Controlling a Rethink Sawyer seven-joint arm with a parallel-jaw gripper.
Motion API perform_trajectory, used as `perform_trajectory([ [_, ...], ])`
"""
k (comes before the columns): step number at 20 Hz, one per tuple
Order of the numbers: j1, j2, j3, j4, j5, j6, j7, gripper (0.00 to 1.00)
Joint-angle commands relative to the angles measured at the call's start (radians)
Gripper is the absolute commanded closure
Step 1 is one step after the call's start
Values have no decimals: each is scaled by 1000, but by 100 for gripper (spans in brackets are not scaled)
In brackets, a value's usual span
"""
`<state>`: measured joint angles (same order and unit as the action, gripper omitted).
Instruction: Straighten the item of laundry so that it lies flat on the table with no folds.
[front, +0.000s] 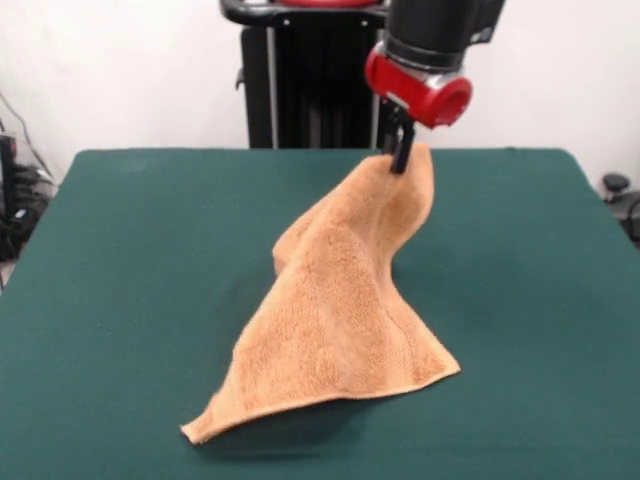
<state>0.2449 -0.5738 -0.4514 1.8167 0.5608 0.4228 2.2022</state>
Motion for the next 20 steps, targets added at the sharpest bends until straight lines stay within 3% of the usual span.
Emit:
perform_trajectory([
  [1, -81, 99, 147, -6, -2, -108, 133, 100],
  [4, -109, 97, 173, -11, -20, -99, 107, 100],
  [12, -72, 159, 67, -139, -143, -32, 58, 100],
  [20, -134, 148, 119, -140, -194, -29, 62, 100],
])
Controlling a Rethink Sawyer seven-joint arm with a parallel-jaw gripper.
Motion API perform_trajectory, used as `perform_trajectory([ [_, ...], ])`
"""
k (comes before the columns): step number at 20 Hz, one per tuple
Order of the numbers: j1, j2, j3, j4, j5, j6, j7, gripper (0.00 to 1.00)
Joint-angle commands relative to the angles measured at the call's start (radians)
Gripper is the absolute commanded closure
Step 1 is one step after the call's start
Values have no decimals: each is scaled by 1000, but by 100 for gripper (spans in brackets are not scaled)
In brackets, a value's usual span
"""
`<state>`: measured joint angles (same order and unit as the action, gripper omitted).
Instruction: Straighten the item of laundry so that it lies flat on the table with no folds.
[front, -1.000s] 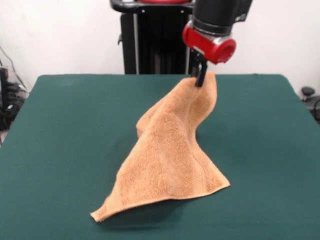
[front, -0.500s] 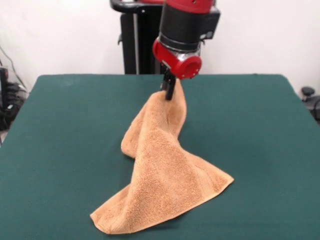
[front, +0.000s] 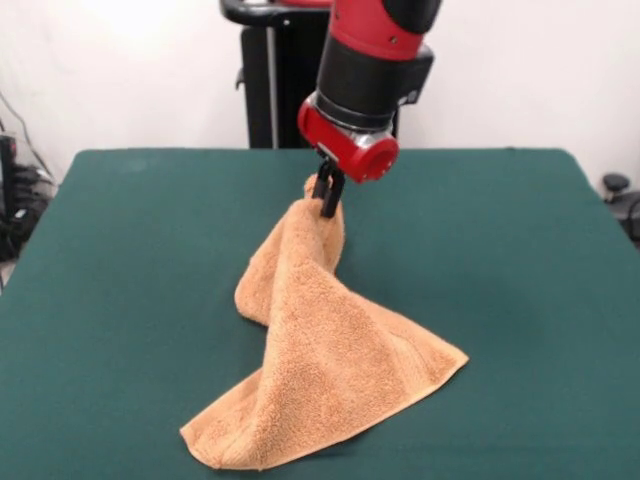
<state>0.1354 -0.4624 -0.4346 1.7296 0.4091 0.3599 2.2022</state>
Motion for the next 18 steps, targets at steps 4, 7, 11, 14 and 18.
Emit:
perform_trajectory([
  [4, -48, 37, 132, -44, -50, 15, 69, 100],
  [7, -28, 36, 110, -53, -41, 62, 97, 100],
  [11, -22, 15, 100, -70, -48, 133, 92, 100],
  [14, -20, 14, 93, -78, -49, 152, 94, 100],
  [18, -24, 21, 93, -79, -69, 102, 69, 100],
])
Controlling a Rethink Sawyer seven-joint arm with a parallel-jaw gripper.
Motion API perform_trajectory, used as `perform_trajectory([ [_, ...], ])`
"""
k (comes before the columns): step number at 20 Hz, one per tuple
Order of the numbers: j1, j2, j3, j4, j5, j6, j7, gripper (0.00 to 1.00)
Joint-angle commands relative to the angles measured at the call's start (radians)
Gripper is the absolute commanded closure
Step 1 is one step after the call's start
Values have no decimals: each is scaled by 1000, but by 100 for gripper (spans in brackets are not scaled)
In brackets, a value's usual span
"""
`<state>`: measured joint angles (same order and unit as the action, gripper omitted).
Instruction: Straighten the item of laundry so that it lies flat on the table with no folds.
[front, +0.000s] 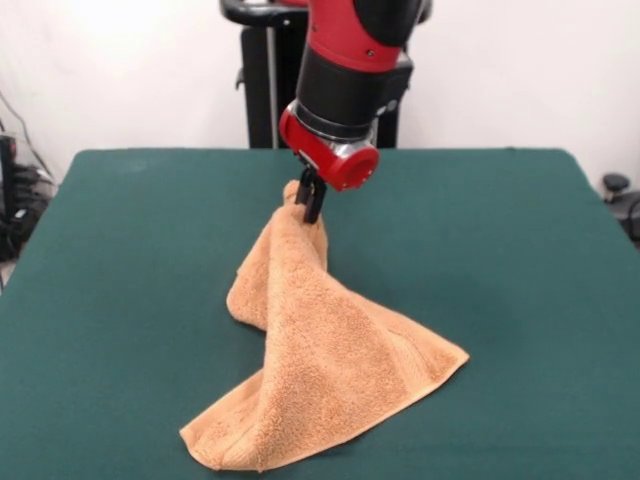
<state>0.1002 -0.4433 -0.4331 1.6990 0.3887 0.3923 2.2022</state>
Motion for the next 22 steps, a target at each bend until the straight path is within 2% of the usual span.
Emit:
perform_trajectory([
  [1, 11, 5, 87, -51, -51, 86, 68, 100],
  [3, 26, 19, 59, -75, -73, 118, 62, 100],
  [4, 26, 22, 55, -85, -101, 106, 51, 0],
  [7, -8, 3, 97, -69, -104, 108, 33, 0],
  [9, 8, 8, 68, -86, -118, 104, 51, 0],
  [16, -31, 11, 122, -59, -126, 90, 47, 0],
  [22, -41, 12, 102, -84, -168, 75, 7, 0],
])
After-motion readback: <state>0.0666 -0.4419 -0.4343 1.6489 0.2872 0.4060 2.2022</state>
